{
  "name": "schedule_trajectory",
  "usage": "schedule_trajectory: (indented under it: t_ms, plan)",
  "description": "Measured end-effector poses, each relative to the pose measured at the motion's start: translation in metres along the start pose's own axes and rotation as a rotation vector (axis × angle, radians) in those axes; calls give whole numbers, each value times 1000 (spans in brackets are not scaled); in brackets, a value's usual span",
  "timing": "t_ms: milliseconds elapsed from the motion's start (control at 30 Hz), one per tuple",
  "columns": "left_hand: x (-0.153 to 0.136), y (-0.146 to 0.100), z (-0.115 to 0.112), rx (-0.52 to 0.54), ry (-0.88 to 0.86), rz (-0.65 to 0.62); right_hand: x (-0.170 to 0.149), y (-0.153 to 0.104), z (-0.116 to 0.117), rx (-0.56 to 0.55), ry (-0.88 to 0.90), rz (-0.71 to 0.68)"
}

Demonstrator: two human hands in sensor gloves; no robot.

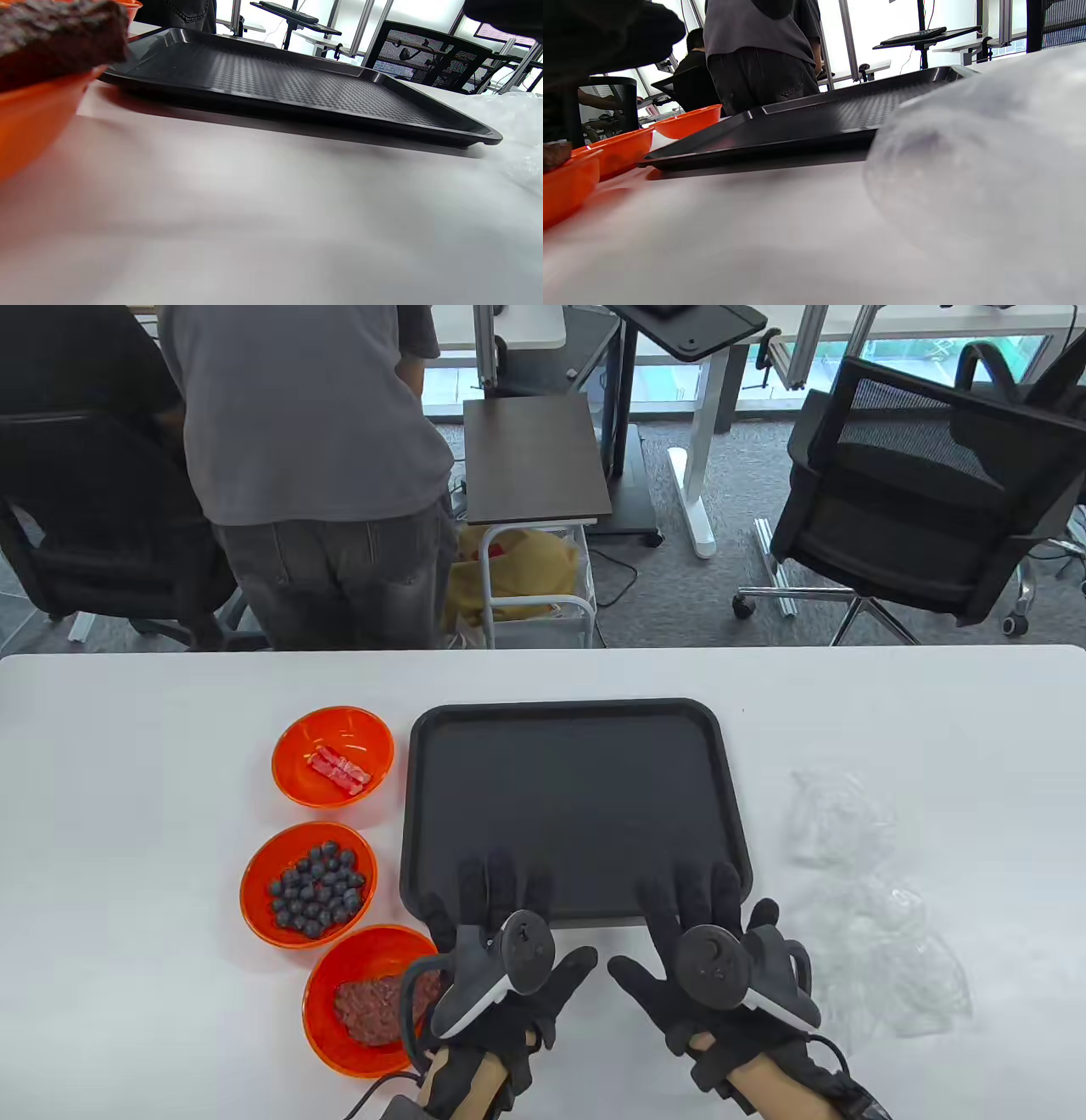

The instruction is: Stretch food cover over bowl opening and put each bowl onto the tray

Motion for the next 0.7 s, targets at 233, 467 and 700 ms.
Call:
schedule_trajectory:
  t_ms: [233,467,700]
  plan:
    - [1,1,0,2,8,3,0,-1,-1,-4,-3,-5]
    - [0,1,-1,-3,5,4,0,-2,-1,-5,3,-2]
    - [1,3,-1,-8,22,14,1,-2,0,-1,3,-5]
Point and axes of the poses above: the tracker on the back of each hand, its own x axis roughly to the thumb side, its own y axis roughly from the wrist to the fingertips, z = x × y, the point moved 5 cm from there along y, roughly from the wrist to the fingertips, and after that the axes turned 5 degrees about y, right-handed, at the moved point
